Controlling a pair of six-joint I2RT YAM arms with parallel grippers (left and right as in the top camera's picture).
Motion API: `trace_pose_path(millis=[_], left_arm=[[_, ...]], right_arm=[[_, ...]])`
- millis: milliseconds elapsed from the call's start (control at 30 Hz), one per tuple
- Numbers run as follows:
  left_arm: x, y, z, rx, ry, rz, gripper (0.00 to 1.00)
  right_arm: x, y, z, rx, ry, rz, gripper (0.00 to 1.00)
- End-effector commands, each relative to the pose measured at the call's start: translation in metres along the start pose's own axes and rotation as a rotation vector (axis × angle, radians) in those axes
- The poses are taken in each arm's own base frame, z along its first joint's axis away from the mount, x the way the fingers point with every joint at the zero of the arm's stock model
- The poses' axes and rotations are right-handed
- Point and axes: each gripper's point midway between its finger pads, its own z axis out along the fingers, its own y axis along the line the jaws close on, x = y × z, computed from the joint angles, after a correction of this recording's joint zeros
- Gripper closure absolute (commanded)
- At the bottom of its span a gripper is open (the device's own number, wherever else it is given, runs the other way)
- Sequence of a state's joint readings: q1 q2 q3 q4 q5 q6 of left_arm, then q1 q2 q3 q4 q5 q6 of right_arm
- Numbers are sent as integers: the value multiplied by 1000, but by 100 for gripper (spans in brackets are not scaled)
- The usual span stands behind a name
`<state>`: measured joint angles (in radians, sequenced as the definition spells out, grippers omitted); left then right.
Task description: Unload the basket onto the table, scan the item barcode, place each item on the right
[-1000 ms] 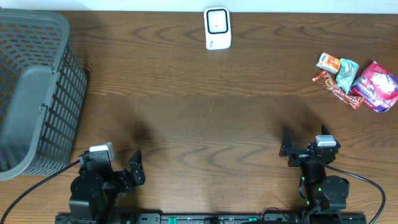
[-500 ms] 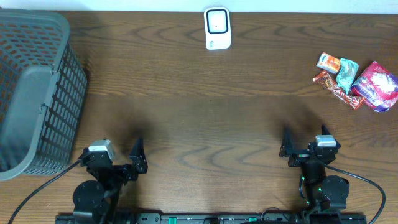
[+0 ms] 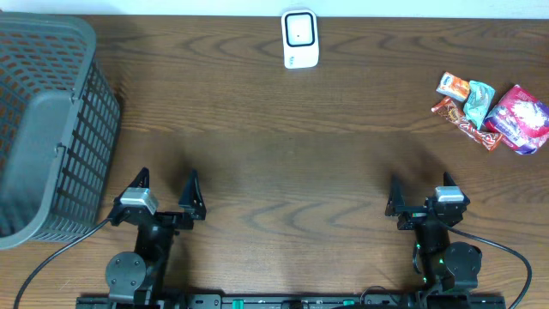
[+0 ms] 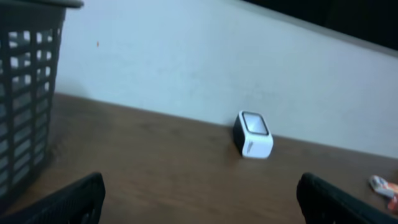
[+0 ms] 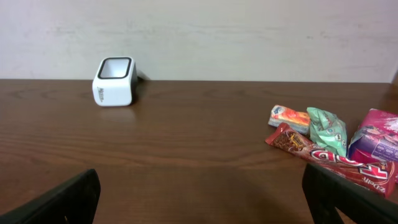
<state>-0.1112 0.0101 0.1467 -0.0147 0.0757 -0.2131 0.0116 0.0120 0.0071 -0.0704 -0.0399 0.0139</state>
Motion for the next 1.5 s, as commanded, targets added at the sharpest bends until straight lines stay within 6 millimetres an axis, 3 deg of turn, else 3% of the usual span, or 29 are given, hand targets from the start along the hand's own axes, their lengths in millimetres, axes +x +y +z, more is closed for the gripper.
trace_pose_path(millis=[0,167,467,800,1167,1467], left_arm=[[3,1,4,13,-43,3,2],[2,1,7,35,-123,5,2],[4,11,7,-5,-119,8,2],[75,35,4,-104,170,40,2],[74,35,4,-85,180,268,2],[74,38,4,-105,180,241,2]], right_arm=[[0,1,0,-1,-2,-11,1],[0,1,0,-1,-1,-11,1],[0,1,0,-1,-1,-11,1],[0,1,0,-1,-1,-11,1],[0,1,0,-1,-1,-11,1],[0,1,0,-1,-1,-11,1]])
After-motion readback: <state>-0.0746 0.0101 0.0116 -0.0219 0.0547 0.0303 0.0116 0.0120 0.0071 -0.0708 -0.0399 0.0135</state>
